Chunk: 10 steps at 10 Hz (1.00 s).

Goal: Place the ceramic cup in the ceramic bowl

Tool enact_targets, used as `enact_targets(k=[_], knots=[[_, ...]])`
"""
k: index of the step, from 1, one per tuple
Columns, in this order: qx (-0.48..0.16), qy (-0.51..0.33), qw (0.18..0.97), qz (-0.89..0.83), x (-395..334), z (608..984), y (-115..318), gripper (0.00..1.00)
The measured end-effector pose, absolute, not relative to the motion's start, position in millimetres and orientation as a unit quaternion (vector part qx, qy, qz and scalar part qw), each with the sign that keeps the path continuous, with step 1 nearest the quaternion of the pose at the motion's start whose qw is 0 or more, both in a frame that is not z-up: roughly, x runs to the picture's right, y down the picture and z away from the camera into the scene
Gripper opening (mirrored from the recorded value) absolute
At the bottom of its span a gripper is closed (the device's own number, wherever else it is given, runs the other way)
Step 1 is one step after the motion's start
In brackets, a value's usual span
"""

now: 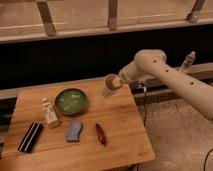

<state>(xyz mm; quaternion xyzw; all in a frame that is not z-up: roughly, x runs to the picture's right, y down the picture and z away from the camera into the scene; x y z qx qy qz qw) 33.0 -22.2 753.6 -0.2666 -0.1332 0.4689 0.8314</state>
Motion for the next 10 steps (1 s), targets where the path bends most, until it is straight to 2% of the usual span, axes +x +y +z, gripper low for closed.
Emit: enact_targets(k=[4,6,10], knots=[[-0.261,-0.127,0.890,0.353,-61.5,746.1,12.3,0.03],[-0.270,-0.126,0.902,0.313,-101.6,748.8,13.3,0.03],[-0.271,-0.126,0.905,0.303,-111.3,749.8,11.7,0.03]])
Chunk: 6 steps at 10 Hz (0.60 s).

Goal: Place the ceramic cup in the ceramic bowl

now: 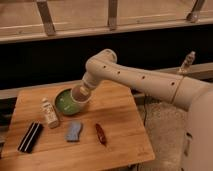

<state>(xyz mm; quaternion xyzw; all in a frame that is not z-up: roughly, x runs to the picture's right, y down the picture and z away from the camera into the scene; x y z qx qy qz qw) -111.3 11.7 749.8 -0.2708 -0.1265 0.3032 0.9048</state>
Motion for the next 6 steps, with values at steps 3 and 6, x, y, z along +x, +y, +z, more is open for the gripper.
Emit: enact_targets(k=[3,6], knots=[[-0.277,-0.124,0.901,0.309,-105.2,751.9,14.2,0.03],[-0.279,-0.127,0.901,0.306,-90.3,758.0,14.7,0.03]])
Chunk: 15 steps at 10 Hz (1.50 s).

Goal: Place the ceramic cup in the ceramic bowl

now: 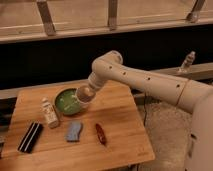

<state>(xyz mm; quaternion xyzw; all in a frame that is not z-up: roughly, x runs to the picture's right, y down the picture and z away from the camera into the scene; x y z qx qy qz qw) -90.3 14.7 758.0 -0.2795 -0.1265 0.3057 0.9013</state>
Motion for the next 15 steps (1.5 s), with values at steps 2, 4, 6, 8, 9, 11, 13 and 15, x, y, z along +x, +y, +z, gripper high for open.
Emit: enact_targets(k=[2,4,6,8,9,11,13,15], knots=[[-0.282,-0.128,0.906,0.291,-100.7,764.1,7.2,0.03],[-0.287,-0.126,0.912,0.266,-131.8,779.9,-9.8,0.03],[-0.298,-0.124,0.915,0.242,-161.5,799.7,-27.3,0.03],[-0.312,-0.120,0.915,0.224,-174.9,818.1,-36.1,0.03],[-0.322,-0.118,0.914,0.218,-178.7,826.0,-36.0,0.03],[-0.347,-0.114,0.907,0.209,-183.1,846.0,-22.5,0.03],[-0.364,-0.113,0.900,0.211,-182.3,859.4,-10.2,0.03],[-0.381,-0.112,0.893,0.212,-182.6,873.0,3.3,0.03]])
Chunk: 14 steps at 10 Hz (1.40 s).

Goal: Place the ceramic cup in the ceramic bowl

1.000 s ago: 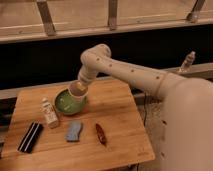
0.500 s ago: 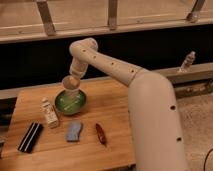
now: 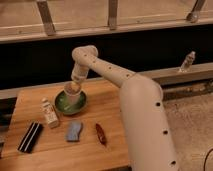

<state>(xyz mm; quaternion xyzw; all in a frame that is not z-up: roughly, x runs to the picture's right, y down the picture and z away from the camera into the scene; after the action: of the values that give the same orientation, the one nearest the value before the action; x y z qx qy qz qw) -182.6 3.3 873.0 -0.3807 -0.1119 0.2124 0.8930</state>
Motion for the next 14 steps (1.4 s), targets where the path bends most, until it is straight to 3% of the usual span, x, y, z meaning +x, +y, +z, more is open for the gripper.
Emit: enact_targets(k=[5,6,13,14], knots=[[-0.394,-0.115,0.889,0.205,-188.4,887.5,13.1,0.03],[-0.394,-0.115,0.889,0.205,-187.4,887.7,13.1,0.07],[-0.394,-0.115,0.889,0.204,-188.0,887.7,13.2,0.75],[-0.394,-0.115,0.889,0.205,-187.9,887.7,13.1,0.79]])
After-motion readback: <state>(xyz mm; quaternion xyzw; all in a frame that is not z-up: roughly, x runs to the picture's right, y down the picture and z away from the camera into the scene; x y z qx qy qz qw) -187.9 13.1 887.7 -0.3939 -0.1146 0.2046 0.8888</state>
